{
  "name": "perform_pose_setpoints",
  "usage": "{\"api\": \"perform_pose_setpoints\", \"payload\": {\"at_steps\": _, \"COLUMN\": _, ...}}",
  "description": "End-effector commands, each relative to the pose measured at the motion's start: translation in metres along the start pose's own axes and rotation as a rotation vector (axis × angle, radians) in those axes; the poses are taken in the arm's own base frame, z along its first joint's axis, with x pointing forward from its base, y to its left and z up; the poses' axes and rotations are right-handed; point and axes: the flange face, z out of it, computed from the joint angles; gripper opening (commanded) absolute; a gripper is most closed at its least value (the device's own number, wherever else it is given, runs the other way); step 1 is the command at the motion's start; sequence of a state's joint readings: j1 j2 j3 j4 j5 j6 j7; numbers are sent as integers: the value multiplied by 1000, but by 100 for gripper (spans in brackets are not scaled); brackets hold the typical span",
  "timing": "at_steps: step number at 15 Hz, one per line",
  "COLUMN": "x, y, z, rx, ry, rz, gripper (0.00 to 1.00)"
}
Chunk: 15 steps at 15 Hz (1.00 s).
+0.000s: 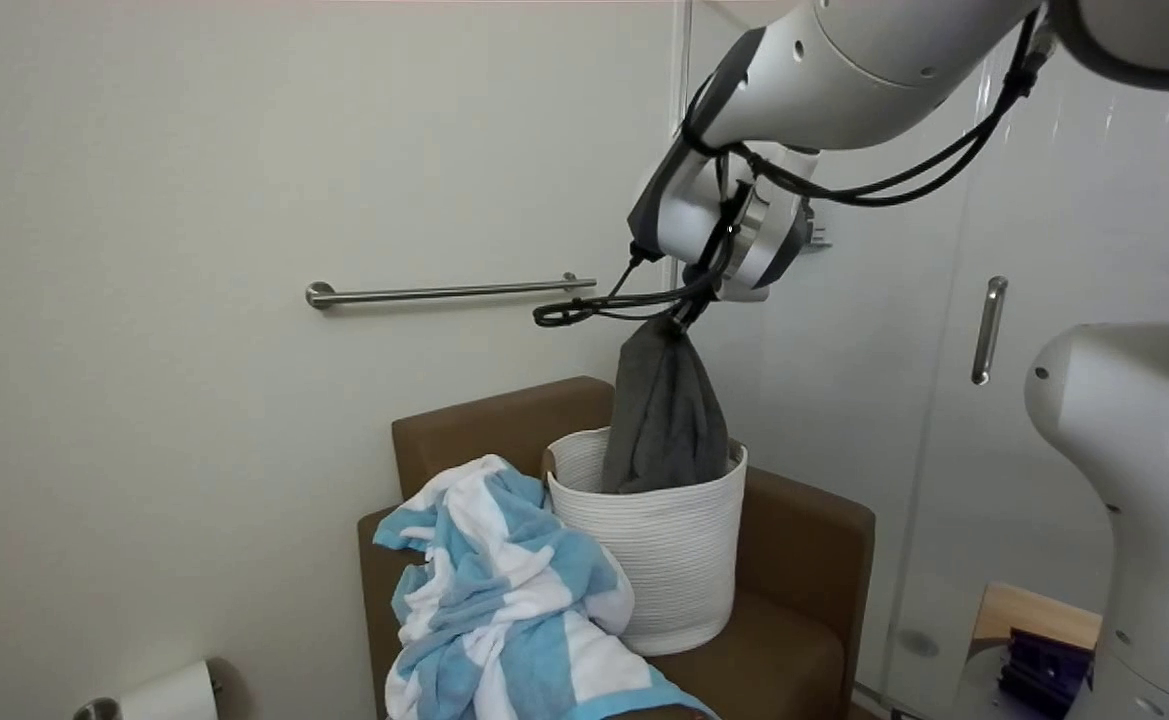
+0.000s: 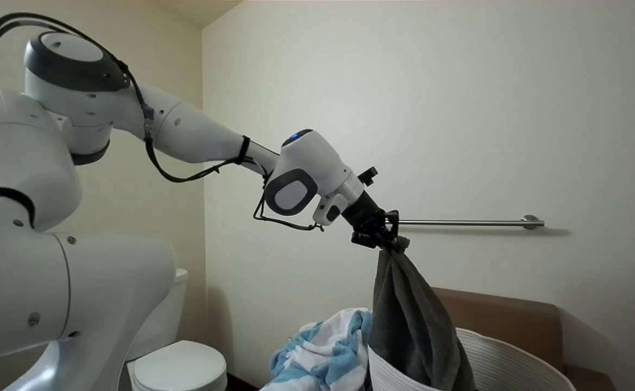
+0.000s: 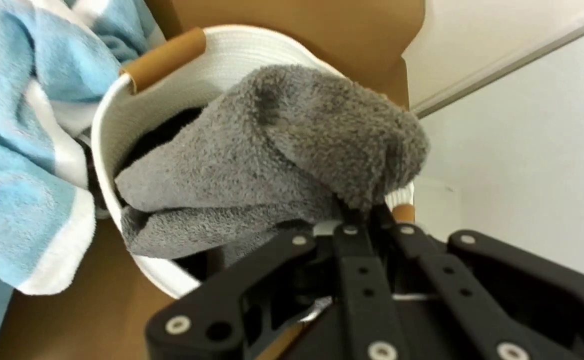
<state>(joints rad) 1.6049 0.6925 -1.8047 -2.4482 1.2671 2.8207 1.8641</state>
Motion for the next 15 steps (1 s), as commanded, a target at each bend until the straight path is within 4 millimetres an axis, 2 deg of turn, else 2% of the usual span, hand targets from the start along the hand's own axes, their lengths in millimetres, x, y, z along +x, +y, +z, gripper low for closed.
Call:
{"api": "perform_pose_setpoints", "payload": {"at_steps": 1, "x": -19, "y": 13, "z": -51, "rx": -38, "ry": -180, "rz": -24, "gripper": 7}}
{"api": "perform_pose_setpoints", "payload": {"at_steps": 4, "x": -38, "y": 33, "z": -110, "rx": -93, "ry": -374, "rz": -46, "gripper": 7}}
{"api": "perform_pose_setpoints", "payload": {"at_steps": 7, "x": -59, "y": 61, "z": -153, "rx": -162, "ry": -552, "rz": -82, "gripper": 8}}
{"api": "perform_pose_setpoints", "payload": {"at_steps": 10, "x": -77, "y": 89, "z": -171, "rx": -202, "ry": -621, "rz": -84, "gripper": 8}}
{"api": "perform_pose_setpoints", "payload": {"at_steps": 13, "x": -105, "y": 107, "z": -163, "rx": -173, "ry": -590, "rz": -77, "gripper": 7}}
{"api": "perform_pose_setpoints", "payload": {"at_steps": 14, "x": -108, "y": 114, "z": -159, "rx": -160, "ry": -576, "rz": -92, "gripper": 8}}
{"api": "perform_pose_setpoints", "payload": {"at_steps": 15, "x": -101, "y": 105, "z": -160, "rx": -199, "ry": -594, "rz": -102, "gripper": 8}}
